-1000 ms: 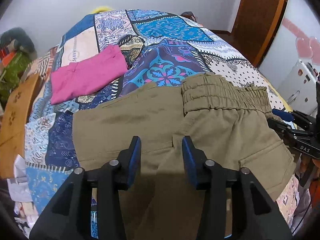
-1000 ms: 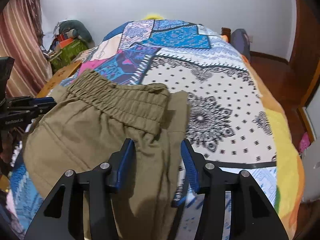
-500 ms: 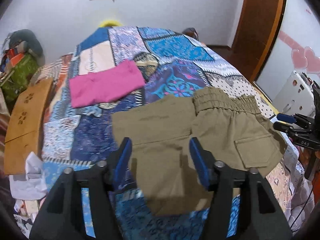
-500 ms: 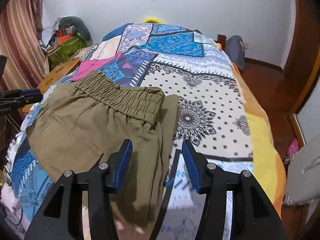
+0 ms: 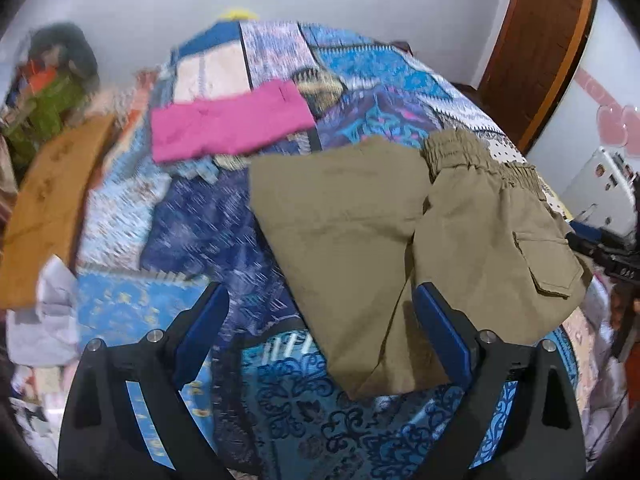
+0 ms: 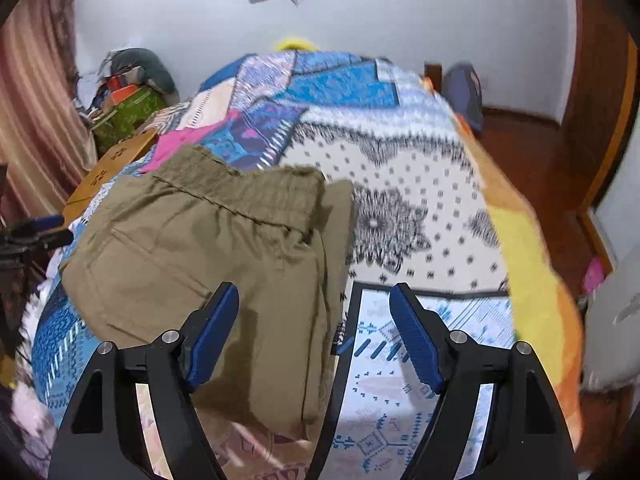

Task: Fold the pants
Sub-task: 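Smooth the folded olive pants with both grippers pressing on the fabric, then grasp the pants edge with the left gripper while the right gripper grasps the waistband side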

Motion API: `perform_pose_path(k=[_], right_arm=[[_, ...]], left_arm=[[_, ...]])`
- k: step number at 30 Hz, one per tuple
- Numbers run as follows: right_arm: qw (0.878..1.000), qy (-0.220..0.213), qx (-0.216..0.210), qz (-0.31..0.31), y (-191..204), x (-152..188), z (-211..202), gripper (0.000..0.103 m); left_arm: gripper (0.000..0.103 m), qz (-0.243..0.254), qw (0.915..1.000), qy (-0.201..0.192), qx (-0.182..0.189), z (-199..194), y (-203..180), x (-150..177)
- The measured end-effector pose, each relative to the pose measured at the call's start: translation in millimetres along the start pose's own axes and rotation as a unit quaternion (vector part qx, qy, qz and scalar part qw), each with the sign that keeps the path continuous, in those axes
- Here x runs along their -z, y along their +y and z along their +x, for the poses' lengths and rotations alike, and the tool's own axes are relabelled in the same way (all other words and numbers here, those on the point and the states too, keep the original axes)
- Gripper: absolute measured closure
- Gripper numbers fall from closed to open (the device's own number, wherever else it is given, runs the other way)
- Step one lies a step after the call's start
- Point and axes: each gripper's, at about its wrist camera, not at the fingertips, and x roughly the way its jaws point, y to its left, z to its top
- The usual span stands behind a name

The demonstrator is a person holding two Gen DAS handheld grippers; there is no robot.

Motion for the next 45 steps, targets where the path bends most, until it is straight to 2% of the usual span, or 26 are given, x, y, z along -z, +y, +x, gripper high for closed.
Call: perform_pose_path(k=[4, 9, 13, 18, 19, 21, 23, 25, 28, 30, 31, 33, 36, 38, 42, 45], right_arm=[[1.000, 0.023, -0.010, 0.003, -4, 2, 13, 0.028], [0.997, 0.048, -0.055, 0.031, -16, -4, 24, 0.028], [0.994, 0.060, -0.081, 0.043, -19, -6, 30, 0.026], [0.992, 0.058, -0.111, 0.035, -12, -8, 35, 0.038], [0.992, 0.057, -0.111, 0.034, -12, -9, 36, 0.041], [0.991, 0.058, -0.116, 0.038, -13, -10, 38, 0.045], [0.990, 0.062, -0.119, 0.037, -15, -12, 39, 0.057], [0.991, 0.067, -0.115, 0.026, -12, -16, 39, 0.062], [0.992, 0.068, -0.105, 0.003, -5, -18, 37, 0.072], [0.993, 0.066, -0.096, -0.004, -3, -20, 35, 0.079], [0.994, 0.063, -0.091, -0.005, -3, -22, 35, 0.084], [0.995, 0.056, -0.083, -0.014, 0, -25, 31, 0.088], [0.996, 0.042, -0.052, -0.057, 13, -27, 25, 0.090], [0.996, 0.029, -0.036, -0.079, 20, -30, 18, 0.091], [0.997, 0.006, -0.041, -0.070, 19, -42, -1, 0.092], [0.996, -0.013, -0.033, -0.087, 27, -50, -15, 0.093]], left_arm=[[0.014, -0.010, 0.9996, 0.018, 0.018, 19, 2, -4], [0.015, -0.015, 0.9976, 0.040, 0.054, 38, -1, -9], [0.015, -0.054, 0.9931, 0.053, 0.090, 50, 8, -15], [0.013, -0.083, 0.9900, 0.056, 0.099, 62, 15, -21], [0.015, -0.084, 0.9900, 0.056, 0.098, 62, 16, -23], [0.025, -0.083, 0.9913, 0.051, 0.088, 60, 14, -26], [0.030, -0.058, 0.9948, 0.044, 0.071, 56, 8, -29], [0.035, -0.034, 0.9968, 0.039, 0.061, 53, 2, -30], [0.048, -0.030, 0.9972, 0.041, 0.054, 51, 1, -31], [0.068, -0.027, 0.9982, 0.044, 0.030, 47, 1, -34], [0.073, -0.016, 0.9987, 0.047, 0.014, 46, 0, -34], [0.083, 0.012, 0.9987, 0.046, -0.017, 41, -7, -35], [0.091, 0.047, 0.9969, 0.033, -0.054, 33, -18, -36], [0.099, 0.053, 0.9971, 0.023, -0.050, 24, -20, -37], [0.100, 0.077, 0.9958, -0.017, -0.046, -8, -34, -43], [0.100, 0.095, 0.9933, -0.038, -0.052, -26, -48, -48]])
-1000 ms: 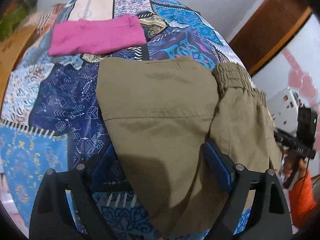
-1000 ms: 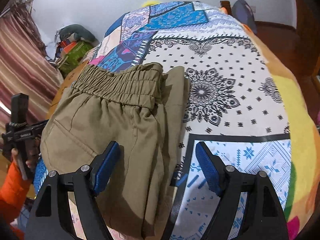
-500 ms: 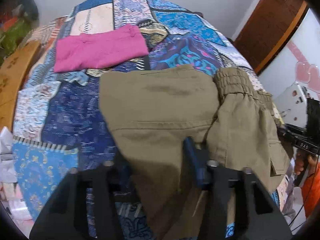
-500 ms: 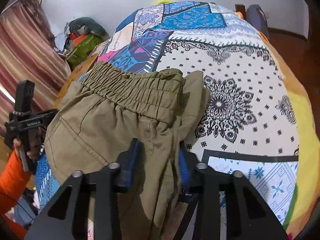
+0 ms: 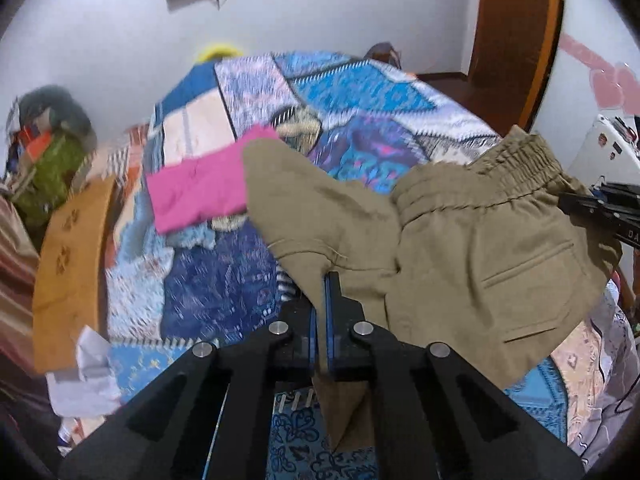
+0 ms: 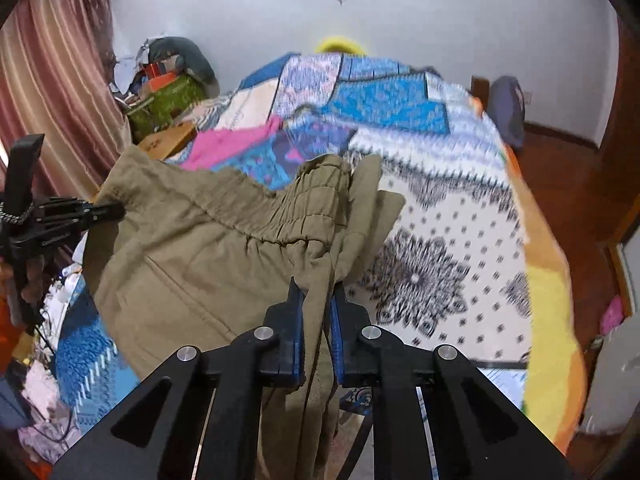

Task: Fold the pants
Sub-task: 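Grasp the pants edge with the left gripper while the right gripper grasps the waistband side, then lift and fold the pants over with both grippers, laying them down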

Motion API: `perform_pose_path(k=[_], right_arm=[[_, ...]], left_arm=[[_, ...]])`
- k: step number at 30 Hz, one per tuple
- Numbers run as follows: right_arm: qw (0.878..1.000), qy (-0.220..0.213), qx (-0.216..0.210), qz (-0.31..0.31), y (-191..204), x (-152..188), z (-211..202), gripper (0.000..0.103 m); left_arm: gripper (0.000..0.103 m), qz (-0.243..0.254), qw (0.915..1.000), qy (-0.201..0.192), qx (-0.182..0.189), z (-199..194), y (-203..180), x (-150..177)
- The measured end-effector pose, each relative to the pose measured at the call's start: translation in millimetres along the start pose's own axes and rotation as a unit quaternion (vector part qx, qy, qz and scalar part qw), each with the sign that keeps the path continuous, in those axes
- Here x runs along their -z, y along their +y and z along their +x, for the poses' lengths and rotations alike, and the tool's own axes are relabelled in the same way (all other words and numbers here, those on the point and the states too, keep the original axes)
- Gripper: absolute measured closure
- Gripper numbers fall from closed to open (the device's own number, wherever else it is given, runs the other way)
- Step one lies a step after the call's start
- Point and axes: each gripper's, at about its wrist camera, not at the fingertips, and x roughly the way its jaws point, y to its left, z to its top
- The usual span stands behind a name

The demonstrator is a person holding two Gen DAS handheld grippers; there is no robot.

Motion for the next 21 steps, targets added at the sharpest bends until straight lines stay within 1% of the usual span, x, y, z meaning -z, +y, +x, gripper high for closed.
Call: perform_pose_path(k=[4, 7, 10, 14, 21], right_arm=[[1.000, -0.020, 0.007, -0.018, 10, -12, -13, 0.094], [0.999, -0.035, 0.011, -0.027, 16, -22, -19, 0.094], [0.998, -0.049, 0.012, -0.036, 21, -34, -24, 0.094], [0.996, -0.072, 0.012, -0.050, 33, -59, -25, 0.094], [0.991, -0.103, 0.015, -0.089, 59, -107, -7, 0.094]], left_arm=[[0.100, 0.013, 0.9994, -0.030, -0.014, -23, -6, -11], [0.101, 0.009, 0.9987, -0.045, -0.021, -37, -1, -19], [0.101, 0.011, 0.9972, -0.064, -0.037, -51, 7, -30], [0.101, 0.000, 0.9952, -0.083, -0.053, -63, 27, -46], [0.101, -0.016, 0.9905, -0.099, -0.093, -61, 73, -69]])
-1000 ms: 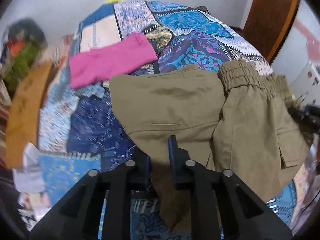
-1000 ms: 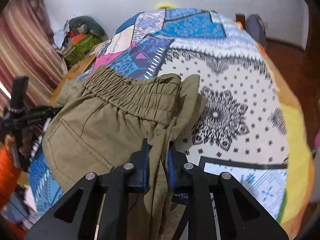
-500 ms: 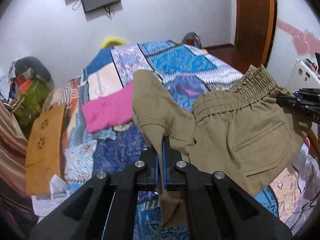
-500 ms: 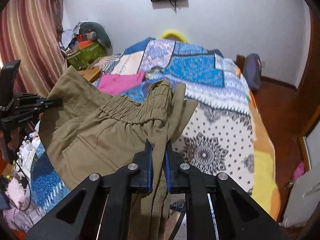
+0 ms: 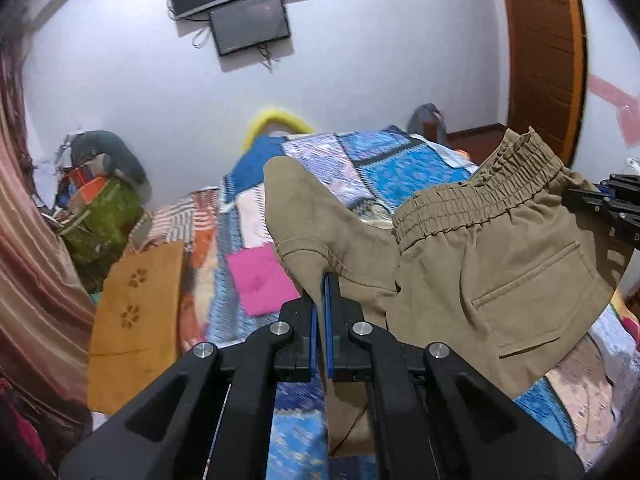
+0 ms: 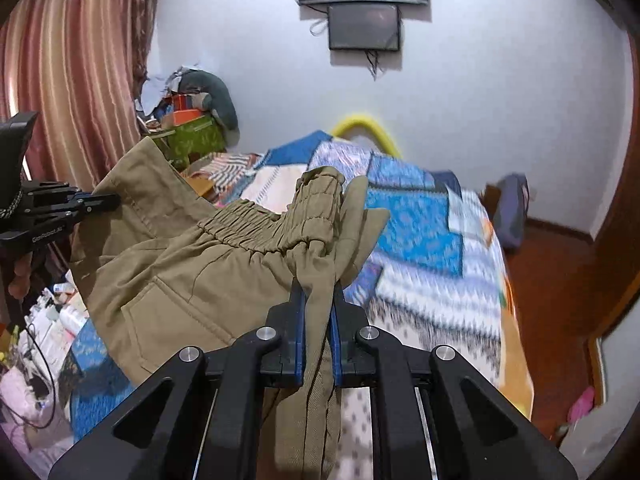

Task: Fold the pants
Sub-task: 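Lift and fold the pants over with both grippers, laying them down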

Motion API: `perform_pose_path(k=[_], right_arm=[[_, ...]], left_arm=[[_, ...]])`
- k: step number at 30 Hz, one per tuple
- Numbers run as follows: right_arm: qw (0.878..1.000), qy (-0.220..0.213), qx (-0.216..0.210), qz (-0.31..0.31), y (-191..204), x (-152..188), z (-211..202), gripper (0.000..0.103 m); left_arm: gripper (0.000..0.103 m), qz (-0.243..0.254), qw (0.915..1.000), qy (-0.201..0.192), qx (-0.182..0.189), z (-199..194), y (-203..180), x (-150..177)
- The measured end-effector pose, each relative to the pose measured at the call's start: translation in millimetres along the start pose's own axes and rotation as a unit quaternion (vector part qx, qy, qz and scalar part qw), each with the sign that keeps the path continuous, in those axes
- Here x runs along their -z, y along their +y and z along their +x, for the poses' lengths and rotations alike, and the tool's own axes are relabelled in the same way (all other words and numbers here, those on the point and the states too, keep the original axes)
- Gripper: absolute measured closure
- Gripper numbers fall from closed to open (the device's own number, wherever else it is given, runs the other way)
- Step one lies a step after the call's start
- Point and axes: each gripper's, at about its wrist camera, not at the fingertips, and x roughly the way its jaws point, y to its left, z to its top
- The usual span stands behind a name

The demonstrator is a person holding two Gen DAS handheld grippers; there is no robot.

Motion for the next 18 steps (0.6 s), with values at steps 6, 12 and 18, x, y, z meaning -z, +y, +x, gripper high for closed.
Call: perform_pose_path(k=[6, 12, 18], right_arm=[[1.000, -0.014, -0.006, -0.023, 14, -39, 44, 0.094], [0.999, -0.021, -0.015, -0.034, 31, -71, 102, 0.094], [0.998, -0.025, -0.004, -0.057, 52, -83, 160, 0.094]], left_arm=[[0.101, -0.027, 0.9993, -0.007, -0.024, 28, 44, -16], [0.101, -0.055, 0.9974, 0.001, -0.047, 76, 90, -23], [0.101, -0.086, 0.9940, 0.019, -0.065, 141, 130, -22]])
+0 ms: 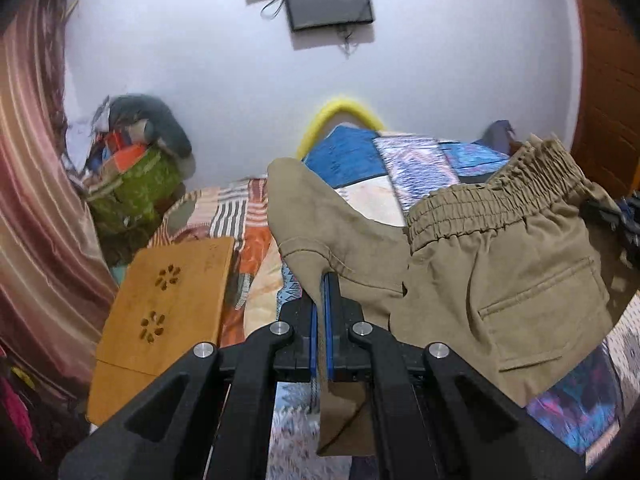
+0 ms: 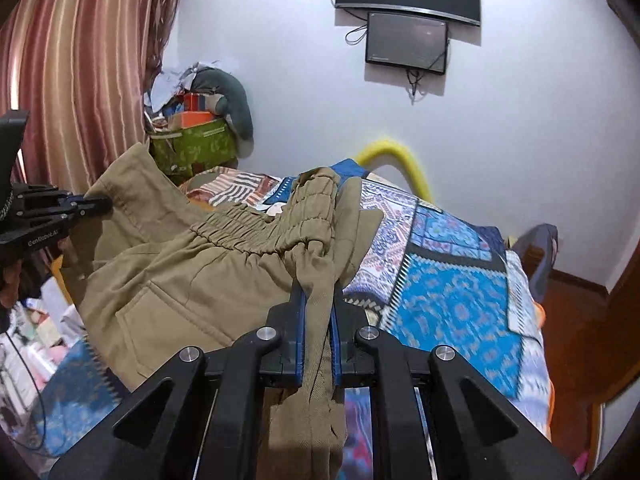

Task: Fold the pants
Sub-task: 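Lift and fold the pants over with both grippers, laying them down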

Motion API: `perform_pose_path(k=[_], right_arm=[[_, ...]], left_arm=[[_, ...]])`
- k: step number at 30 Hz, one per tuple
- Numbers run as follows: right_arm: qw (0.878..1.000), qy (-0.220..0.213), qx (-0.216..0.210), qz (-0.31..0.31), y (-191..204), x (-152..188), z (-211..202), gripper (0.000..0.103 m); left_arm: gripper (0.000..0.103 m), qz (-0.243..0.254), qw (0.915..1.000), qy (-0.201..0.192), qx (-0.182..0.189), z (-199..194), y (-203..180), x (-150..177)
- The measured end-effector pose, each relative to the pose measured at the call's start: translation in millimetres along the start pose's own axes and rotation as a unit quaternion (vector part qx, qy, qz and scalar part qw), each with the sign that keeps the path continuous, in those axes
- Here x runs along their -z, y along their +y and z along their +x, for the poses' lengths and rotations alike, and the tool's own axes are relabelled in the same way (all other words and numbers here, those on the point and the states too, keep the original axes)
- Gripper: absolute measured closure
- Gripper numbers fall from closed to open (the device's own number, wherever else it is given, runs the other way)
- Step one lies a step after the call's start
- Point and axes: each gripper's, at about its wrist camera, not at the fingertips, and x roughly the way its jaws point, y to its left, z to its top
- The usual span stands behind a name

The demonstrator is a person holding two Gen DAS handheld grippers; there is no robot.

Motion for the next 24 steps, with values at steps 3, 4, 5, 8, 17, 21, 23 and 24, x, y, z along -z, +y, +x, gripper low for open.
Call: perform_pose_path(k=[3, 4, 5, 8, 17, 21, 23, 24], right_arm=[[1.000, 0.009, 0.008, -0.014, 10, 4, 36, 0.094], [1.000, 0.014, 0.008, -0.014, 10, 6, 46, 0.094], [1.000, 0.019, 0.009, -0.016, 12, 8, 55, 0.094], [0.999, 0.044, 0.016, -0.022, 14, 21, 86, 0.094], [0.979, 0.204, -0.008, 0.005, 1, 61, 149, 0.092], [0.974, 0.222, -0.014, 0.041, -12, 63, 137, 0.082], [0.974, 0.224, -0.001, 0.043, -14, 63, 129, 0.070], [0.975, 0.219, 0.005, 0.041, -15, 63, 122, 0.069]], left_arm=[[0.101, -0.023, 0.9996, 0.015, 0.002, 41, 12, -2], [0.101, -0.026, 0.9994, 0.021, -0.002, 58, 14, 0], [0.101, -0.027, 0.9993, 0.026, -0.004, 71, 15, 2], [0.101, -0.025, 0.9981, 0.057, -0.007, 116, 18, 19], [0.095, -0.068, 0.9755, 0.210, -0.003, 201, 32, 93], [0.095, -0.072, 0.9745, 0.212, -0.010, 190, 41, 98], [0.095, -0.067, 0.9751, 0.211, -0.016, 178, 43, 97], [0.095, -0.065, 0.9758, 0.208, -0.018, 169, 44, 96]])
